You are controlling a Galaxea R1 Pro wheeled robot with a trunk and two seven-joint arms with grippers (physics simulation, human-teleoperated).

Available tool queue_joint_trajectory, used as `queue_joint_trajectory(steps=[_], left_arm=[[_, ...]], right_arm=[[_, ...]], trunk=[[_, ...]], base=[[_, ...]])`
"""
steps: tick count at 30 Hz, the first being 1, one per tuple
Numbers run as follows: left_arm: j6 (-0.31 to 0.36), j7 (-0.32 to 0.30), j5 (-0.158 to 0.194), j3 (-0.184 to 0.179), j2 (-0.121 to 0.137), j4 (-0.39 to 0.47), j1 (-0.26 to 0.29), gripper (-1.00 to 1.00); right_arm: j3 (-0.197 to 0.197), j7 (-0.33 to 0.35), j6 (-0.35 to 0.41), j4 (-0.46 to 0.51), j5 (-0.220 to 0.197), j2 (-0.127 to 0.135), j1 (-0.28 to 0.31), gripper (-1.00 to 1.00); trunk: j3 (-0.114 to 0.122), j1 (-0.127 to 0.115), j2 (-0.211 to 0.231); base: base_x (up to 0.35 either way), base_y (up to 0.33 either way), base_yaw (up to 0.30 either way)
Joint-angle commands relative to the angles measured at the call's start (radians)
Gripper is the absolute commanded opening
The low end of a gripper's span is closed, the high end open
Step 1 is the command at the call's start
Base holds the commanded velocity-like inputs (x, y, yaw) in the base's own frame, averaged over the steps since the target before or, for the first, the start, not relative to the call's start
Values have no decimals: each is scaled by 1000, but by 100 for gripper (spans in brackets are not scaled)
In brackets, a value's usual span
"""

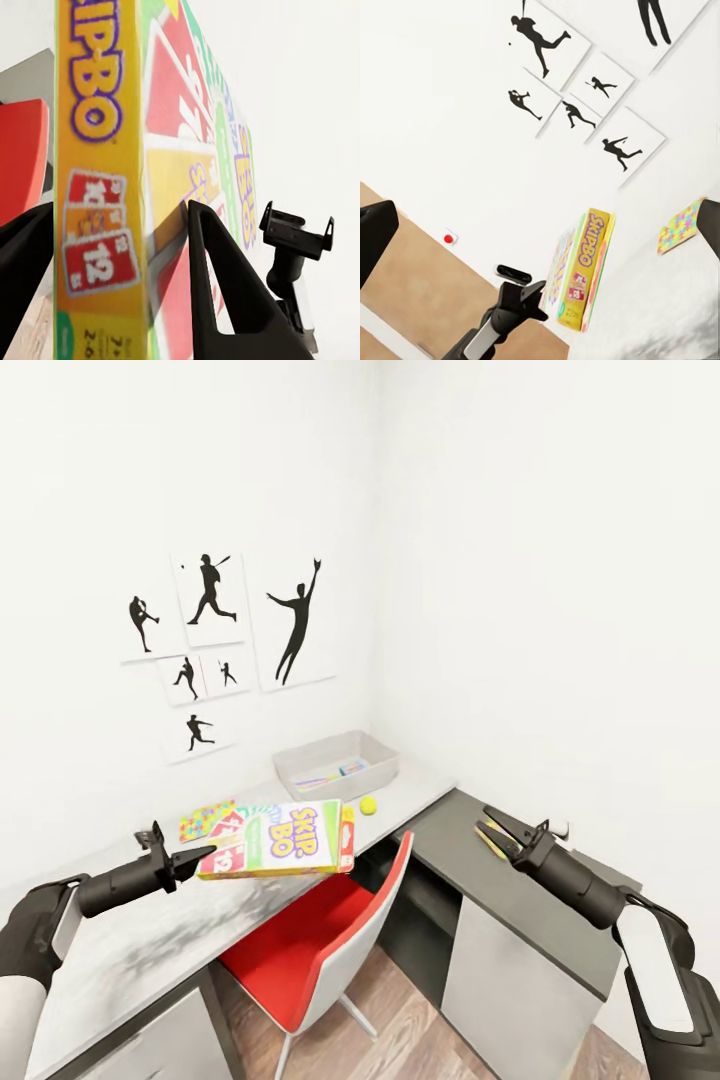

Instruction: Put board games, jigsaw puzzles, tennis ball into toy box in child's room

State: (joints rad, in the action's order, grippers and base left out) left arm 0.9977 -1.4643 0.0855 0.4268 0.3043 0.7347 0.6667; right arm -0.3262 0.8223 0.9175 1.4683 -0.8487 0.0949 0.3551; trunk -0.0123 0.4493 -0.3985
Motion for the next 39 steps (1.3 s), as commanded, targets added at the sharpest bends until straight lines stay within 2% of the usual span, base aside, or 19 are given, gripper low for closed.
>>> queue_joint_trajectory(steps=[1, 8, 16, 30, 39], left_arm=[[11, -2, 2, 8, 0, 0, 1, -100], [10, 16, 1, 25, -1, 0, 1, -100], [10, 21, 1, 27, -1, 0, 1, -100], [10, 22, 2, 29, -1, 0, 1, -100], [10, 22, 2, 63, -2, 0, 1, -100]], right_arm=[[-1, 3, 4, 0, 0, 0, 1, 100], [-2, 3, 3, 2, 0, 0, 1, 100], [-1, 2, 3, 9, 0, -2, 1, 100], [1, 3, 3, 12, 0, -1, 1, 100], [0, 4, 3, 14, 0, 0, 1, 100]], trunk=[[-1, 1, -1], [-1, 1, -1], [1, 1, -1], [1, 1, -1], [1, 1, -1]], base=[[120, -105, 0], [96, -200, 2], [97, -35, 118], [96, -73, 16], [136, -192, 238]])
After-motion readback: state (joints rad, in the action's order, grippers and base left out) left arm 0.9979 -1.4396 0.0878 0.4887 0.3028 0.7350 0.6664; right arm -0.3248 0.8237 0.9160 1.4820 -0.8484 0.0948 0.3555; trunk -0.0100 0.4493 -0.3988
